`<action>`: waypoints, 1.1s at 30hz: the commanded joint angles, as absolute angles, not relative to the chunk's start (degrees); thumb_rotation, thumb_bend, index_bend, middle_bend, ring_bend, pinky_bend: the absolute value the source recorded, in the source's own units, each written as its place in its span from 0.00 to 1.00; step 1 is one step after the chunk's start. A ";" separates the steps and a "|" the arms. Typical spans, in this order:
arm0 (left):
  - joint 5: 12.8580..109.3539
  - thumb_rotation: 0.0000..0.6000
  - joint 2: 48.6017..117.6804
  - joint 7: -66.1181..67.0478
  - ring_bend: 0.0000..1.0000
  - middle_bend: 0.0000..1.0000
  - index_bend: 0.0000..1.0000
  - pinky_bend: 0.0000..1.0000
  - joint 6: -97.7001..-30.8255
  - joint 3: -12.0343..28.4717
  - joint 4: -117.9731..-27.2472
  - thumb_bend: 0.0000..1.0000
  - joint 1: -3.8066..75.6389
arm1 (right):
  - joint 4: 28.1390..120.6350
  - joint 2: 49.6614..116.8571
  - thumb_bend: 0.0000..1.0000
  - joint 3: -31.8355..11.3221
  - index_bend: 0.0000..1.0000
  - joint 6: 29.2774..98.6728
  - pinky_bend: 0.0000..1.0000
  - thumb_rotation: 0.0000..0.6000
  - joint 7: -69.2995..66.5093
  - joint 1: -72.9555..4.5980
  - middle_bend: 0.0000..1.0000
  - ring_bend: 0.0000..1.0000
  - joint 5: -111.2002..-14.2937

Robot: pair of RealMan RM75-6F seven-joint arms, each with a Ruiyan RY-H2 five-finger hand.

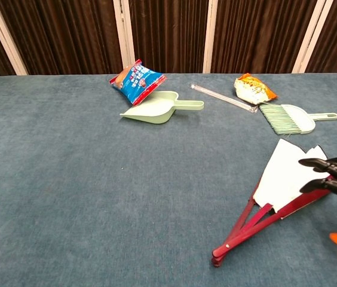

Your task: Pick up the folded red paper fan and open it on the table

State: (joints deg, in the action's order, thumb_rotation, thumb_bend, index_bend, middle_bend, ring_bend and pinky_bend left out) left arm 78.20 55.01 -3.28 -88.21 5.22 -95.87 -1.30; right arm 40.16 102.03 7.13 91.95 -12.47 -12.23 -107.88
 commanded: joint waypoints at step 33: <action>77.19 1.00 55.09 -2.95 0.00 0.00 0.05 0.00 -87.13 5.39 -95.86 0.32 -0.85 | 39.48 106.63 0.32 6.64 0.42 87.58 0.12 1.00 -8.97 -18.55 0.06 0.15 -106.87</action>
State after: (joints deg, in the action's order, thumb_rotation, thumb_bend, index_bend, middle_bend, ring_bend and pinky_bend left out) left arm 77.19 55.09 -2.95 -87.13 5.39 -95.86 -0.85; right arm 39.51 106.60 6.64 87.65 -9.01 -18.48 -106.92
